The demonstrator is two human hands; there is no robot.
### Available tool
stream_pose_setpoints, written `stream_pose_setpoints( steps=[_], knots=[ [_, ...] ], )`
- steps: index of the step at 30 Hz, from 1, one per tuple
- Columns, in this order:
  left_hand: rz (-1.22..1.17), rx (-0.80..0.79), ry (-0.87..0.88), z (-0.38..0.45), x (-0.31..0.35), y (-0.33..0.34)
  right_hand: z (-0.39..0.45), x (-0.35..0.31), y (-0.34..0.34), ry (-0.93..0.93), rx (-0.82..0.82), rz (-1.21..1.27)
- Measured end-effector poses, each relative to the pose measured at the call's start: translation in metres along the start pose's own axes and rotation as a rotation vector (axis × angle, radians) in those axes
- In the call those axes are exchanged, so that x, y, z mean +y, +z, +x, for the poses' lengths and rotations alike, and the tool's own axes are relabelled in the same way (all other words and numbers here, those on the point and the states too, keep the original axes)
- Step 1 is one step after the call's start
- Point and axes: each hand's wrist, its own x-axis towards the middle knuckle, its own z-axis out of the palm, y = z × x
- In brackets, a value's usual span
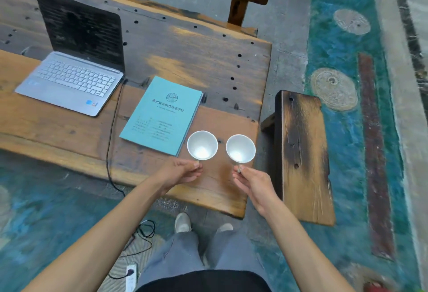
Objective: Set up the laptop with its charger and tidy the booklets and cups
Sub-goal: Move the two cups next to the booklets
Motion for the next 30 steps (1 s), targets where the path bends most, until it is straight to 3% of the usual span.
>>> stream_pose_setpoints(
  steps=[13, 23, 30],
  knots=[
    [0.118, 0.110, -0.028, -0.002, -0.094, 0.033, -0.032, 0.098, -0.037, -0.030, 0.149, -0.062],
    [0.171, 0.142, 0.008, 0.003, -0.117, 0.023, -0.028, 0.120, -0.037, 0.022, 0.164, 0.068],
    [0.064, 0.147, -0.020, 0.007, -0.127, 0.011, -0.020, 0.131, -0.034, 0.050, 0.166, 0.075]
  ],
)
